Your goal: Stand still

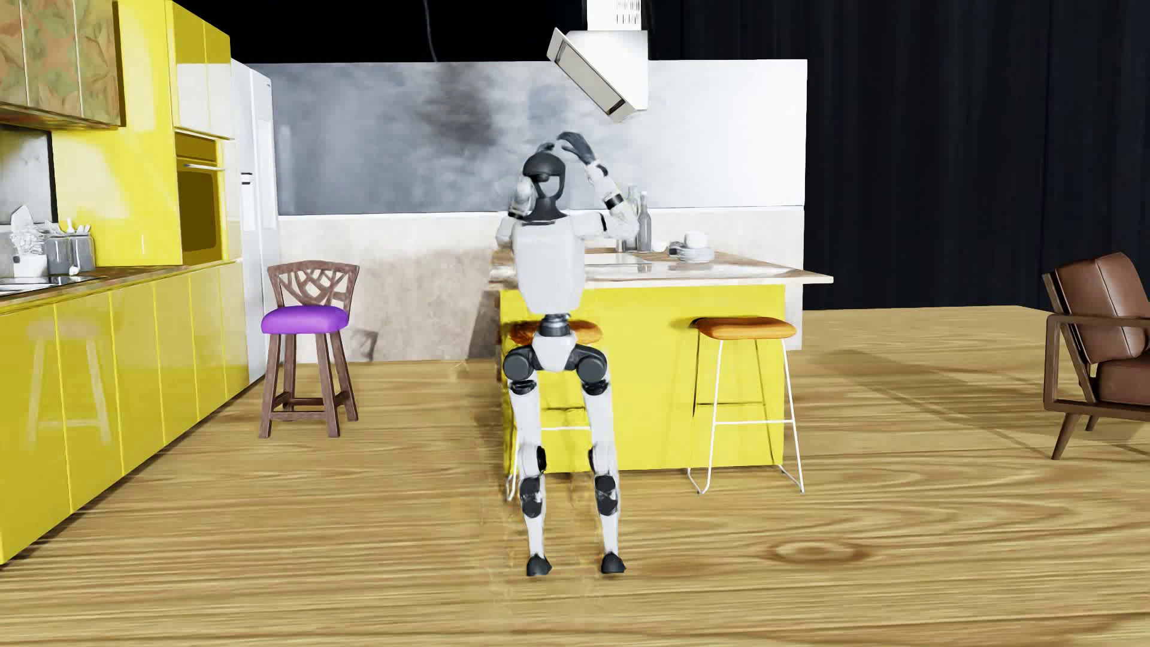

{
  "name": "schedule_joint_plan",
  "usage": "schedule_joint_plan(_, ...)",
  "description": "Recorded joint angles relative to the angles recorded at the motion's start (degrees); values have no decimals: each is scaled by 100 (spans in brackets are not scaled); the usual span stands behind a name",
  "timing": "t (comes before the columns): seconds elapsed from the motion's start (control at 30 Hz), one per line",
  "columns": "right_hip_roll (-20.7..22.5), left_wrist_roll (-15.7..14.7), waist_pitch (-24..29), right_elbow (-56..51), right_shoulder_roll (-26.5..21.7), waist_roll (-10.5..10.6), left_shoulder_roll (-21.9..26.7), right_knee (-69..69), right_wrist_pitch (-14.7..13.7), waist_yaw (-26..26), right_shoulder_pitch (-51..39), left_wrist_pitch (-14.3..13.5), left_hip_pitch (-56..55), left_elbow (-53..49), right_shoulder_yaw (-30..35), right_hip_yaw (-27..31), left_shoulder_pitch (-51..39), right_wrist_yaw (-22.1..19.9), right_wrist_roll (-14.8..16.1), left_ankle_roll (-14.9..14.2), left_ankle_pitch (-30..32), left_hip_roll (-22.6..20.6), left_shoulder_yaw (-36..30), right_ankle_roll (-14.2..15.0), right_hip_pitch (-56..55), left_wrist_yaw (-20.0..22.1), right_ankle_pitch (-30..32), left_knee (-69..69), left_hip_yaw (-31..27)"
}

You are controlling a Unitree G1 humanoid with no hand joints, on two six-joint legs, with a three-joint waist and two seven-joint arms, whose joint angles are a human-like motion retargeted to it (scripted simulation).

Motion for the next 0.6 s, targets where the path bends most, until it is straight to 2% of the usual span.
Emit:
schedule_joint_plan(0.13,-14,0,21,-13,-59,69,-5,-5,0,124,36,0,-15,-486,-58,0,-158,0,0,0,138,2,233,0,-43,0,29,-107,0)
schedule_joint_plan(0.27,-20,0,218,-112,-105,90,14,24,0,187,246,0,-67,-1038,-152,0,-343,0,0,0,-172,2,370,0,-11,0,52,193,0)
schedule_joint_plan(0.4,-63,0,113,-141,-278,190,-7,-22,0,277,478,0,-113,-1029,-227,0,-371,0,0,0,165,-32,316,0,-123,0,127,-92,0)
schedule_joint_plan(0.6,-62,0,120,-248,-408,207,4,-24,0,294,796,0,-208,-1072,-381,0,-361,0,0,0,-10,-24,236,0,-123,0,223,90,0)
